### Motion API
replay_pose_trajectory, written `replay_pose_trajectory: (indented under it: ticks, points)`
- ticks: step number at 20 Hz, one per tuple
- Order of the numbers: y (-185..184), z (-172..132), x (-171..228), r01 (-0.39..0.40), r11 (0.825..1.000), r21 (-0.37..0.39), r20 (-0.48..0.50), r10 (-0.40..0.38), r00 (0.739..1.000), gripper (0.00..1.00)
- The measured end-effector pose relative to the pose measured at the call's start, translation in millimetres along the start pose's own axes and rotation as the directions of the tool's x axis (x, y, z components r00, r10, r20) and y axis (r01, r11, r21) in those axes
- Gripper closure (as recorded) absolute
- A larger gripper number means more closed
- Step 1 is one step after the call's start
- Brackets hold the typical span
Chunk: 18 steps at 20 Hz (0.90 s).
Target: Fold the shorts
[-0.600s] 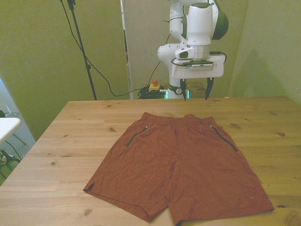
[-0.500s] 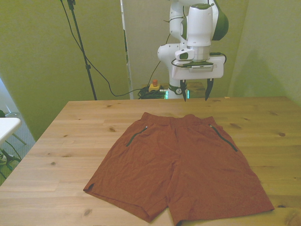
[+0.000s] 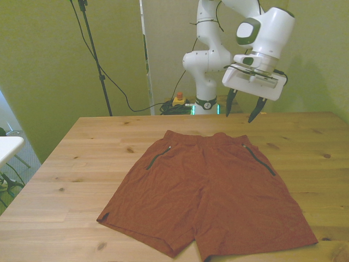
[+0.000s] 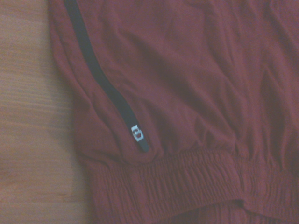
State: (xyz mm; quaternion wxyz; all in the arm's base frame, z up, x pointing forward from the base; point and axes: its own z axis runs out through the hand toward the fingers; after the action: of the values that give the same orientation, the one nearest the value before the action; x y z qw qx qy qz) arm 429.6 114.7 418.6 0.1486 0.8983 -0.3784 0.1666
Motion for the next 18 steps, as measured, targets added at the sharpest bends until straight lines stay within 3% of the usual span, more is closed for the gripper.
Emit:
replay_pose_trajectory:
  ticks: [4,8,18]
  points:
    - [-45.1,0.4,-42.3,-0.009,0.989,-0.145,-0.139,-0.011,0.990,0.00]
    - [-75.5,17.4,-58.7,0.012,0.964,-0.265,-0.176,-0.060,0.983,0.00]
    - [-86.0,57.0,-57.0,0.039,0.944,-0.327,-0.133,-0.086,0.987,0.00]
